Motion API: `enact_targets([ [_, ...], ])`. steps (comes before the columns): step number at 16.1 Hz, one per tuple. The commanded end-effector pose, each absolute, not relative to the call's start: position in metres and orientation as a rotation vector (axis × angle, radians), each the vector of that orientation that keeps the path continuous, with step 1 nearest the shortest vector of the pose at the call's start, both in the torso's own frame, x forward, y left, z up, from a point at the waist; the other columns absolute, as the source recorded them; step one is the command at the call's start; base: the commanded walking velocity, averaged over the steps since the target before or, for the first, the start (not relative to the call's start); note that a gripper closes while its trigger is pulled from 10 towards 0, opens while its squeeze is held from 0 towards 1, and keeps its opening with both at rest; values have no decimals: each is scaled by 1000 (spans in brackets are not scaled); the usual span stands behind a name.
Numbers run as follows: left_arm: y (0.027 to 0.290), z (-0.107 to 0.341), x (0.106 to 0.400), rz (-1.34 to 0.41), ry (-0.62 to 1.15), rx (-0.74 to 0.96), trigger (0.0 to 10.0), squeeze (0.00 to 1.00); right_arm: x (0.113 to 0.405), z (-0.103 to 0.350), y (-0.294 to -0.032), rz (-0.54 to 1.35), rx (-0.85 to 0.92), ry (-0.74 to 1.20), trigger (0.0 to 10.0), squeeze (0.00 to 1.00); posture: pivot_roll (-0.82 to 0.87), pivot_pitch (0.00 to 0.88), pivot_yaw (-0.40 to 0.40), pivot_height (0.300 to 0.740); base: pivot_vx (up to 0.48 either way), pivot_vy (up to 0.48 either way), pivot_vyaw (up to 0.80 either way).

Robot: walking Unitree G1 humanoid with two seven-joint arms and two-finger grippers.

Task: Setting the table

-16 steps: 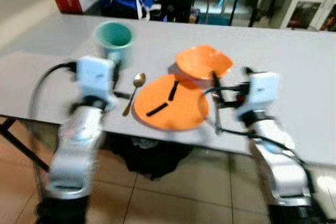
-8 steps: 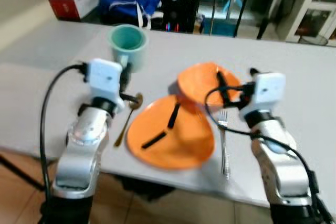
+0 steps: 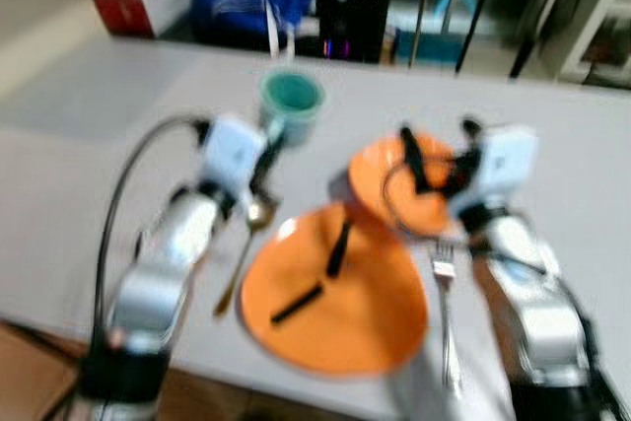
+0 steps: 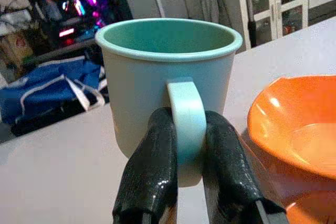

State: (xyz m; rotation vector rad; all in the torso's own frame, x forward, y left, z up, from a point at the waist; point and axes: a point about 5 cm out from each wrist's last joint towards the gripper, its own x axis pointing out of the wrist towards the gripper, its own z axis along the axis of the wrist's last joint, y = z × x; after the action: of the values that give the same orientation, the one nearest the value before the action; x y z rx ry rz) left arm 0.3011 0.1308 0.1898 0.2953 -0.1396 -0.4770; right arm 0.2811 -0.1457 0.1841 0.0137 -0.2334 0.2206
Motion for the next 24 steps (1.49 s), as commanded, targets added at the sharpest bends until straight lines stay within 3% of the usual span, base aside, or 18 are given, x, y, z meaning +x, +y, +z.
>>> enact_targets([
  [1, 138, 194, 305, -466, -155, 305, 10000, 0, 277, 193, -142, 262, 40, -271, 10000, 0, -10, 0, 34, 740, 0, 0, 0],
  [10, 153, 176, 352, -526, -126, 210, 10000, 0, 256, 193, -138, 672, -29, -123, 10000, 0, -34, 0, 22, 740, 0, 0, 0],
  [16, 150, 157, 366, -631, -16, 167, 10000, 0, 251, 196, -140, 736, -42, -82, 10000, 0, -41, 8, 13, 740, 0, 0, 0],
  [24, 153, 146, 375, -621, 34, 109, 10000, 0, 245, 194, -138, 772, -44, -43, 10000, 0, -48, 24, 15, 740, 0, 0, 0],
])
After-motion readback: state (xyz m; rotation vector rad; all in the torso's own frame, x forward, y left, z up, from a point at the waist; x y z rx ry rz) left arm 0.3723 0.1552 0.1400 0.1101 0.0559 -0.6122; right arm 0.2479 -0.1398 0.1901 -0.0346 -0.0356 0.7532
